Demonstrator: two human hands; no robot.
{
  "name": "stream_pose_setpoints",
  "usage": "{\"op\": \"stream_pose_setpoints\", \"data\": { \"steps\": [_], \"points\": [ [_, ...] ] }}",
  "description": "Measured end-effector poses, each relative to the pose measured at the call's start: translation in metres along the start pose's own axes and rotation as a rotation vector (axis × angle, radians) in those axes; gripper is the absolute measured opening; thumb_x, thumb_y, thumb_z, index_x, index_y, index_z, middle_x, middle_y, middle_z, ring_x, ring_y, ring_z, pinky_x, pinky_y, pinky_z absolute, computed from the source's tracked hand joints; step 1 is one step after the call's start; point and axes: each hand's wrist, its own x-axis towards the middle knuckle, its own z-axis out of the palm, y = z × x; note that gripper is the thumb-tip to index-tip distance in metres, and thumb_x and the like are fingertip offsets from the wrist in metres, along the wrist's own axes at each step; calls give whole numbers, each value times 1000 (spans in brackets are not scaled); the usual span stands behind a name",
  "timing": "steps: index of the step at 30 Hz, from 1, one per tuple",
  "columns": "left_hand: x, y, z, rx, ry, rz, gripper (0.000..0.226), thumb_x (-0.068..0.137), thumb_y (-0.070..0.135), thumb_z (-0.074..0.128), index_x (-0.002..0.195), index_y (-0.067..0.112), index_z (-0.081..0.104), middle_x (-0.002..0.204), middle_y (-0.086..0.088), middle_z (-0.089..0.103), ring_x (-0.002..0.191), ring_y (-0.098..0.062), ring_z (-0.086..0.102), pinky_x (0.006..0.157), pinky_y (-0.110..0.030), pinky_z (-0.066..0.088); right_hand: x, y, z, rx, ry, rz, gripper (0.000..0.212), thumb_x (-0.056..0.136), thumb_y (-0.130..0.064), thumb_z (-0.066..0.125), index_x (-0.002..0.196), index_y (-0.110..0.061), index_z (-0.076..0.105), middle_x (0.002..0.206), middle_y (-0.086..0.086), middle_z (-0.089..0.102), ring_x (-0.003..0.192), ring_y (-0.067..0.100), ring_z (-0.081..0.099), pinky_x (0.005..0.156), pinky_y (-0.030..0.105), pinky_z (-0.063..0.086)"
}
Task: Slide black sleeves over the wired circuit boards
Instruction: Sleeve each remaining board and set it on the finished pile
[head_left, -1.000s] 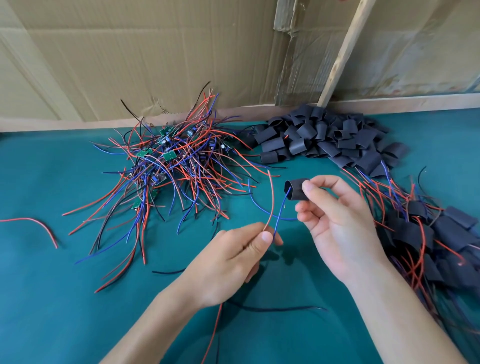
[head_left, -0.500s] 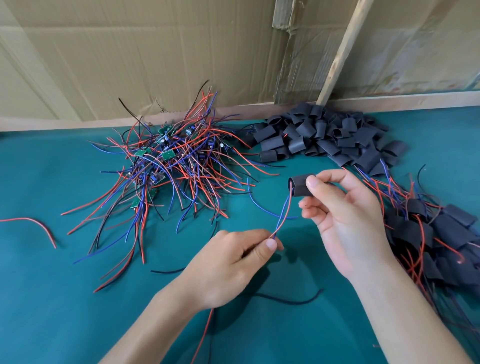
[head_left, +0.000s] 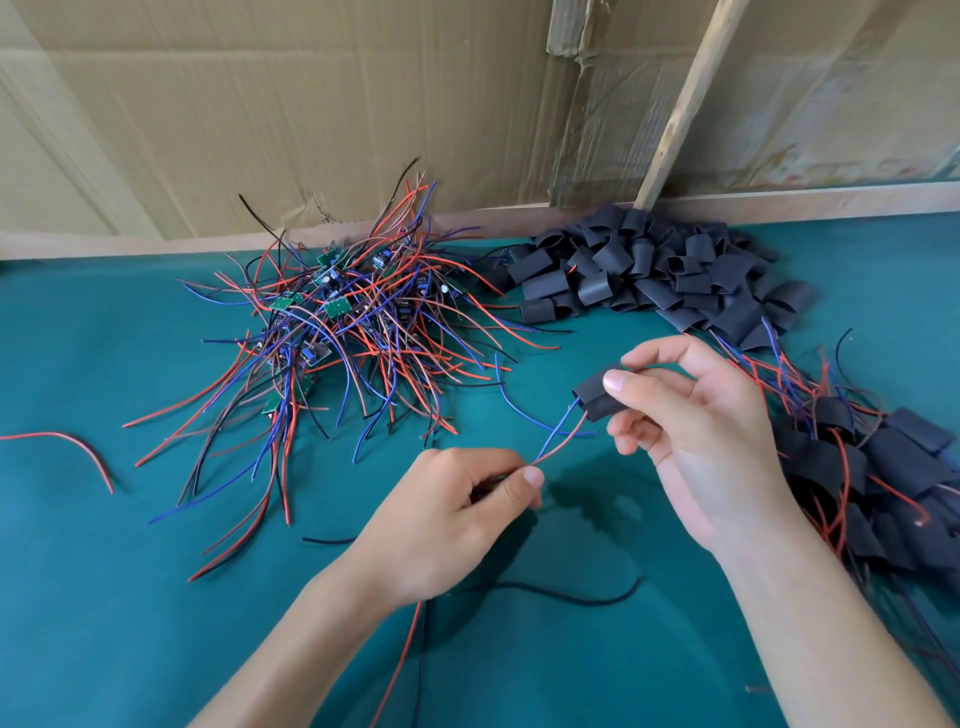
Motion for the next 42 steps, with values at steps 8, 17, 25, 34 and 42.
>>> {"op": "stream_pose_setpoints", "data": {
  "steps": [8,17,25,34,42],
  "points": [
    [2,-1,1,-57,101,-18,29,95,46,50,89,24,68,58,7,40,55,-9,33,52,-23,29,-2,10,10,-86,-65,90,32,69,-10,79,96,-8,61,68,12,70,52,20,59,48,25,47],
    [2,-1,8,-384,120,-84,41,81,14,51,114,37,45,79,2,54,71,-25,49,67,-54,45,-12,29,26,-139,-98,148,15,71,-10,82,84,-12,77,75,14,76,56,19,64,50,24,50],
    [4,-4,6,-663,146,-140,31,92,-10,54,113,11,59,106,-21,69,94,-28,75,85,-34,61,-1,22,11,0,115,105,14,84,5,75,87,-9,76,69,7,71,55,14,59,51,20,47],
    [6,-4,3,-688,234,-145,17,91,-7,67,106,0,66,97,-28,70,77,-25,74,68,-27,58,0,24,11,29,104,125,19,82,3,77,96,-9,74,73,7,71,57,17,60,52,21,48],
    [5,-5,1,-653,192,-153,17,91,-2,70,106,5,71,92,-18,75,73,-21,73,65,-27,58,-5,24,20,94,-85,202,38,85,5,71,121,-5,61,103,24,76,62,16,61,59,22,53]
  ]
}}
